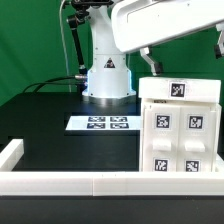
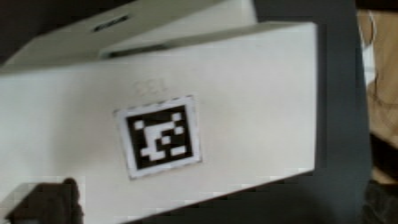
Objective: Assemble cabinet
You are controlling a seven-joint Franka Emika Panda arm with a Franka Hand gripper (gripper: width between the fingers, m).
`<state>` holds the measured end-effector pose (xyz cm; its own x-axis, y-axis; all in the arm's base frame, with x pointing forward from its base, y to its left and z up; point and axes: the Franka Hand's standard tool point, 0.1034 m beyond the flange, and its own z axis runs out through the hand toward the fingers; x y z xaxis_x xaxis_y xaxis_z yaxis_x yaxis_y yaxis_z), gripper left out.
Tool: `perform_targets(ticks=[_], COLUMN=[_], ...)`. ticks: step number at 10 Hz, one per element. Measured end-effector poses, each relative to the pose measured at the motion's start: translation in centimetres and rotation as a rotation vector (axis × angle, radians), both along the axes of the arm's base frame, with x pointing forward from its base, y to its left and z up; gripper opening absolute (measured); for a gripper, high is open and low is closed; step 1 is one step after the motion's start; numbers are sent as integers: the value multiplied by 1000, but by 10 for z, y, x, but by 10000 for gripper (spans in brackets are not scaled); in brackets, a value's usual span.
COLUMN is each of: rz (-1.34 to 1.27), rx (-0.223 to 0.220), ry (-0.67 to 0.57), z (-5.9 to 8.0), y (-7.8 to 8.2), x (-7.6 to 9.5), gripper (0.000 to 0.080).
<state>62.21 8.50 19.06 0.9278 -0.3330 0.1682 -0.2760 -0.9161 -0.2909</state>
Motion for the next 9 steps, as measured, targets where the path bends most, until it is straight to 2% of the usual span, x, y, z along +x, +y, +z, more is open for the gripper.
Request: perform_targets(ticks=[2, 3, 4, 5, 7, 9], rz=[198, 336, 429, 441, 557, 753], rx=[-66, -121, -157, -160, -196, -249], ry=[-42, -66, -79, -81, -104, -140], z=[0, -1, -1, -2, -2, -4], y=[0, 2, 5, 5, 3, 1], x=[0, -1, -1, -1, -1, -2], gripper=[797, 797, 797, 797, 797, 797])
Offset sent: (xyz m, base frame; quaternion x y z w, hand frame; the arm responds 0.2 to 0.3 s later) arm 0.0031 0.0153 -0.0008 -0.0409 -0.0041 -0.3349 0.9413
